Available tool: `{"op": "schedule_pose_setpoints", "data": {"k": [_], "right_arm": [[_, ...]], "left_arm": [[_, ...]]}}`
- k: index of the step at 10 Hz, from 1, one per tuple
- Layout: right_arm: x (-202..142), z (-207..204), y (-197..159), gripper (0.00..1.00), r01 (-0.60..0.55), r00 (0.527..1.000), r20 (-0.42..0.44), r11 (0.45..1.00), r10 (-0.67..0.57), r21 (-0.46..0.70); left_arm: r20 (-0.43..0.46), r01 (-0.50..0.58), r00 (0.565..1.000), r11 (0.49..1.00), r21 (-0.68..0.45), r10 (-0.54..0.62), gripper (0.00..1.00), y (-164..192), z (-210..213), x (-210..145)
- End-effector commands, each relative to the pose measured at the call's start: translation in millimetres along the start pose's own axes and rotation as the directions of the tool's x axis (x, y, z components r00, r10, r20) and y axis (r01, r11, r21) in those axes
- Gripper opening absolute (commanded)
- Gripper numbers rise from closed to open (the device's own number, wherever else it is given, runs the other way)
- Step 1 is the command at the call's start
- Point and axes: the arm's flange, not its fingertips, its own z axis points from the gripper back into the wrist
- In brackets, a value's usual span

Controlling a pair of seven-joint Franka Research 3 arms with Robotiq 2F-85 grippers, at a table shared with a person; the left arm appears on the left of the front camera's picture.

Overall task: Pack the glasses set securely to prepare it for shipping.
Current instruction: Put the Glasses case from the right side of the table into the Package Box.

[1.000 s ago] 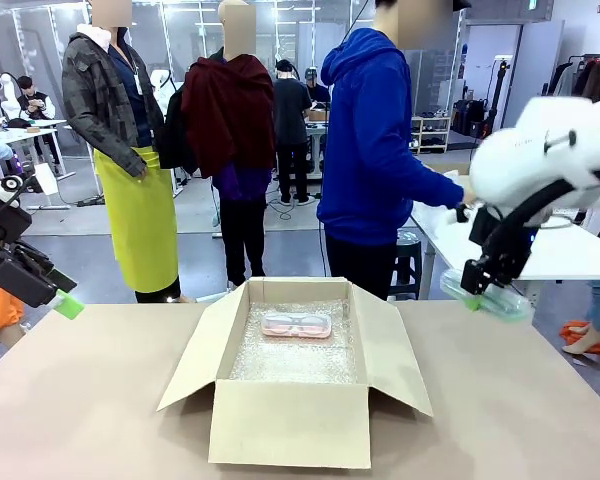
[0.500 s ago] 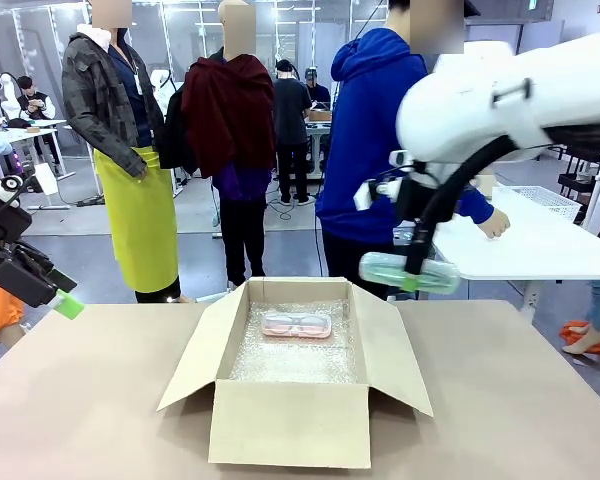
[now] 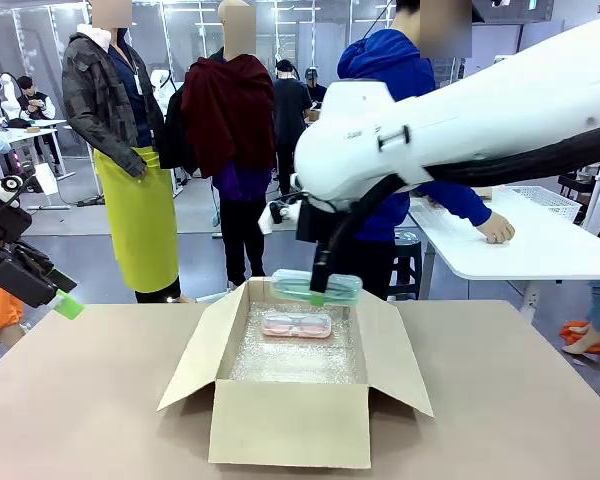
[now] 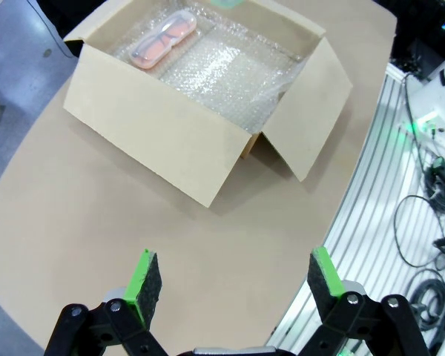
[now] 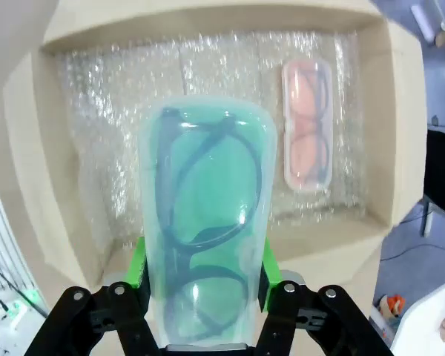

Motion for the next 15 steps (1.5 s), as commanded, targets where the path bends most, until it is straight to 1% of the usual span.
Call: {"op": "schedule_pose_setpoints", "data": {"k": [1,2,3,4,5,10,11,12,13,14,15], "right_arm": [[24,-10,-4,0.33,0.003,1.000,-0.029,1.000,-0.004,-0.026],[33,-21,-1,0.33,-0.006,0.999,-0.050,1.000,0.005,-0.015],[33,-29,2,0.33,0.008,0.998,-0.060,1.000,-0.007,0.019],[27,-32,6,0.33,-0.005,0.995,-0.104,1.000,0.008,0.023],[29,-28,1,0.33,-0.020,0.999,-0.028,1.000,0.020,0.013],[29,-28,1,0.33,-0.020,0.999,-0.028,1.000,0.020,0.013],[29,-30,-2,0.64,-0.017,0.999,-0.041,1.000,0.017,0.016],[38,-47,0,0.64,-0.052,0.998,-0.028,0.997,0.050,-0.059],[47,-64,-2,0.64,-0.059,0.997,-0.059,0.995,0.054,-0.084],[49,-75,-3,0.64,-0.062,0.995,-0.087,0.995,0.055,-0.081],[47,-84,-4,0.64,-0.079,0.995,-0.065,0.995,0.075,-0.068]], "left_arm": [[0.022,0.015,1.000,1.000,-0.021,-0.015,1.00,1,1,-1],[0.022,0.015,1.000,1.000,-0.021,-0.015,1.00,1,1,-1],[0.022,0.015,1.000,1.000,-0.021,-0.015,1.00,1,1,-1],[0.022,0.015,1.000,1.000,-0.021,-0.015,1.00,1,1,-1],[0.022,0.015,1.000,1.000,-0.021,-0.015,1.00,1,1,-1],[0.022,0.015,1.000,1.000,-0.021,-0.015,1.00,1,1,-1],[0.022,0.015,1.000,1.000,-0.021,-0.015,1.00,1,1,-1],[0.022,0.015,1.000,1.000,-0.021,-0.015,1.00,1,1,-1],[0.022,0.015,1.000,1.000,-0.021,-0.015,1.00,1,1,-1],[0.022,0.015,1.000,1.000,-0.021,-0.015,1.00,1,1,-1],[0.022,0.015,1.000,1.000,-0.021,-0.015,1.00,1,1,-1]]}}
